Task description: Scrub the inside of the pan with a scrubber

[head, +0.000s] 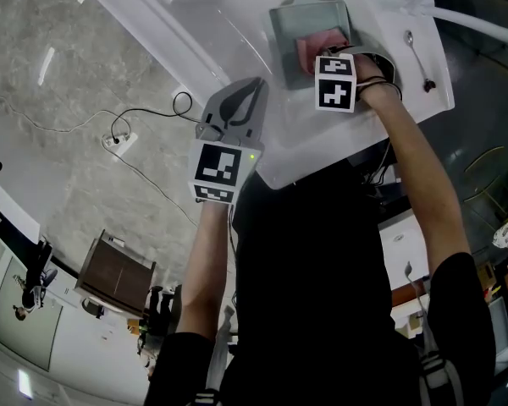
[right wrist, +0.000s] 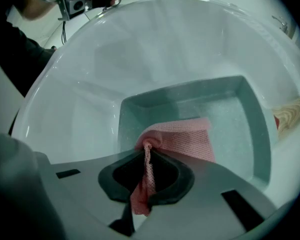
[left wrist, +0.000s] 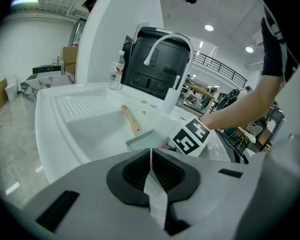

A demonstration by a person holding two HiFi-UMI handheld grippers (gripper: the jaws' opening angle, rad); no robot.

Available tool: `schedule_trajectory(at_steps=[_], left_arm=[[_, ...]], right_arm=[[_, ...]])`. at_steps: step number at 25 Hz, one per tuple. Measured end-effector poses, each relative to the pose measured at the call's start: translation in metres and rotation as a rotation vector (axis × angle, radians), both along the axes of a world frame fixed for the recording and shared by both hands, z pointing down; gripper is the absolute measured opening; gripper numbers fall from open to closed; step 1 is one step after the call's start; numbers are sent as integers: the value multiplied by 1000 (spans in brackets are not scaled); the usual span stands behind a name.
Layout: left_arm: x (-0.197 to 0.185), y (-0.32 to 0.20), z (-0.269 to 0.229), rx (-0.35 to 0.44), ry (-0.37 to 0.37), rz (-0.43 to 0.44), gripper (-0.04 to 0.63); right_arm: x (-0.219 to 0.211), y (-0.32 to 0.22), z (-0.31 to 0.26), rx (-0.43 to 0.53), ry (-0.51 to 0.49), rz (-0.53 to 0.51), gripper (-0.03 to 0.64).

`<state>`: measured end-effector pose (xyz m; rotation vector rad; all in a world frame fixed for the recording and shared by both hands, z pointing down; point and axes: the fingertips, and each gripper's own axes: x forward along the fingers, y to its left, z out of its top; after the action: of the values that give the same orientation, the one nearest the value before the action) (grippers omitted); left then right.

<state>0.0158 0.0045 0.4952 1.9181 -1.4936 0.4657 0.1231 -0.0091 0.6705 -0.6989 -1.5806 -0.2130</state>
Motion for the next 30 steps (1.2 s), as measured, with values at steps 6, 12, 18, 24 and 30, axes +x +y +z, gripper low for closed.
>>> schedule_trajectory(at_steps=[6, 12, 18, 24, 30], left_arm=[[3, -5, 2, 4, 9, 26, 40], [6, -10, 4, 11, 24, 65, 40], [6, -13, 4, 15, 48, 88, 40], [3, -16, 1, 19, 70, 122, 40], [-7, -22, 0, 30, 74, 146, 40]], right_arm=[[15, -16, 4, 103, 81, 3, 44], [24, -41, 7, 233, 120, 81, 46], [13, -64, 6, 384, 102, 162, 48], [-12, -95, 0, 540, 11, 293, 46], [-30, -124, -4, 680, -46, 415, 46]])
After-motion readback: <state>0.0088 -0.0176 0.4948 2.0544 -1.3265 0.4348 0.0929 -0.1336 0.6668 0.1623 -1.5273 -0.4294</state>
